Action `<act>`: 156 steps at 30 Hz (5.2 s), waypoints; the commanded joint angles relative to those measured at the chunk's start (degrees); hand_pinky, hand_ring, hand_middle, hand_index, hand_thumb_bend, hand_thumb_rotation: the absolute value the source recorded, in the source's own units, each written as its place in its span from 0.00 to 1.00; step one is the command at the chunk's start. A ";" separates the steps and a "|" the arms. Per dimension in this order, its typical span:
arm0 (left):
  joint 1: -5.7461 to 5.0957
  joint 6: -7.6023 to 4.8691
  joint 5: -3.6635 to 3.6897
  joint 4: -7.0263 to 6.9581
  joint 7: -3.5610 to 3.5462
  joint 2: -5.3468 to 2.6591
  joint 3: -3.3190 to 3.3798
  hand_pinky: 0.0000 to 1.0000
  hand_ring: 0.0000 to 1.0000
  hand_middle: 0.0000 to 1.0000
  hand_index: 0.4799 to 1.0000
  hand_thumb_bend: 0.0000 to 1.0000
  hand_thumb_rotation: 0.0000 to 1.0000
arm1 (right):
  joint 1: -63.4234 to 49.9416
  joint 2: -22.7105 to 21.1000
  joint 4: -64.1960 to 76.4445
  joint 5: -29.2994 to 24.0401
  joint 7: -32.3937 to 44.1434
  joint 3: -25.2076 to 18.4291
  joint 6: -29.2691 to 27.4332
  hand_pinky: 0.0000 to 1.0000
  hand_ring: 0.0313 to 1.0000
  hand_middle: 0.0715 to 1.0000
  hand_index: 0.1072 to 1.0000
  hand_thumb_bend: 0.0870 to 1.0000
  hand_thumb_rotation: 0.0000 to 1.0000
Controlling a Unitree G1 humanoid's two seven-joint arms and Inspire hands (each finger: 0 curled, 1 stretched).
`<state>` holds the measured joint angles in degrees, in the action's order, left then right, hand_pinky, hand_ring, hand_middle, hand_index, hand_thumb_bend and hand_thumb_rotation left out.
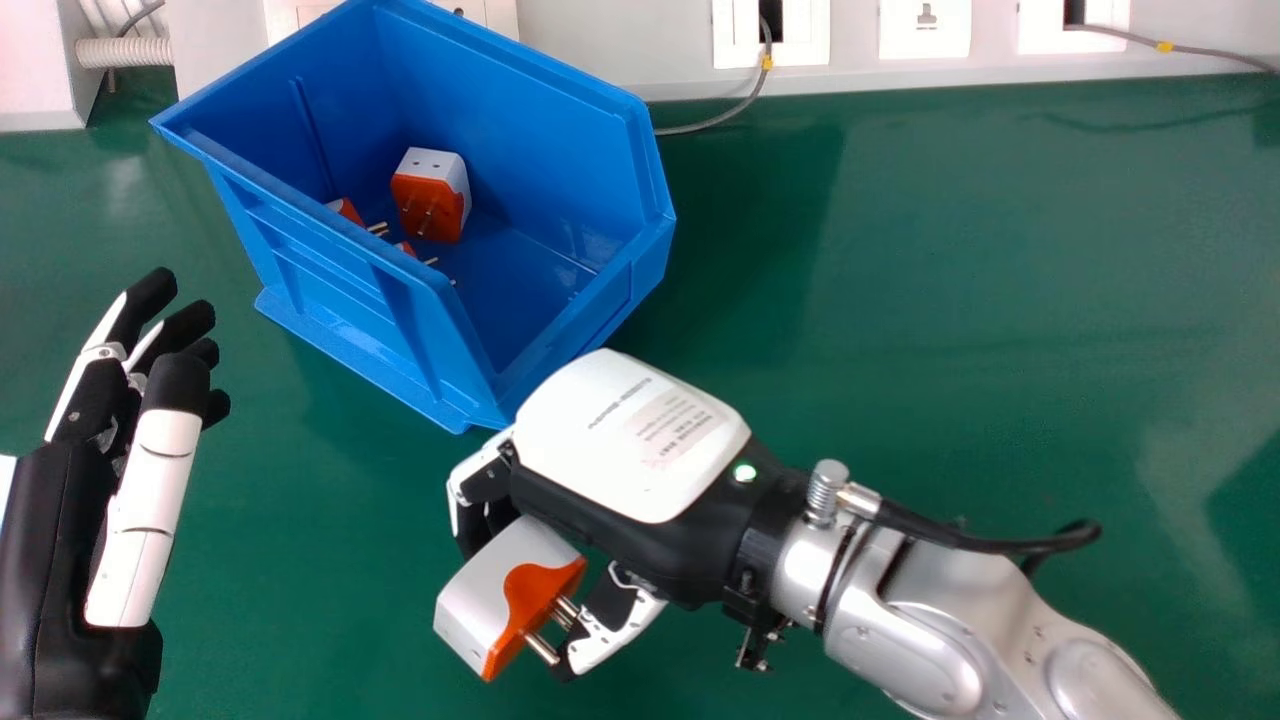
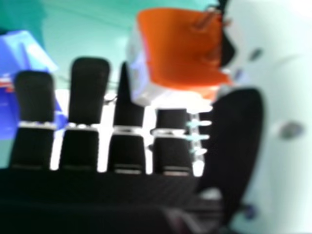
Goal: Pick all objects and put in blue box
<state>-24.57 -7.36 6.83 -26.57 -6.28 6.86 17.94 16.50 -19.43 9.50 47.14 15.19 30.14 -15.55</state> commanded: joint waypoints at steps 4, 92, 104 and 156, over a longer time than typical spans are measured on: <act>-0.04 -1.11 0.65 0.01 -0.38 0.71 0.89 0.83 0.89 0.89 0.82 0.77 0.88 | -4.09 -0.80 7.60 -3.26 0.35 -5.20 2.18 0.33 0.38 0.47 0.42 0.46 0.00; -7.04 -6.83 0.89 -0.46 -0.17 -2.11 -0.77 0.84 0.89 0.90 0.84 0.75 0.87 | 63.37 23.66 -81.66 4.43 -34.07 8.61 5.26 0.39 0.41 0.44 0.43 0.45 0.00; -8.05 -9.44 2.02 0.85 -0.78 -2.02 -0.38 0.84 0.89 0.90 0.84 0.78 0.87 | 64.26 24.54 -83.57 4.42 -36.19 9.01 8.67 0.41 0.41 0.42 0.42 0.45 0.00; -11.52 -9.35 -0.57 -1.85 0.43 -5.15 -2.00 0.86 0.89 0.90 0.84 0.79 0.86 | 60.29 23.14 -84.93 6.25 -35.34 13.35 14.22 0.67 0.80 0.83 0.81 0.54 0.00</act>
<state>-35.69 -15.59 6.73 -26.68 -6.14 1.91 16.03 75.96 3.98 -76.28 53.73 -19.82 43.62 -1.82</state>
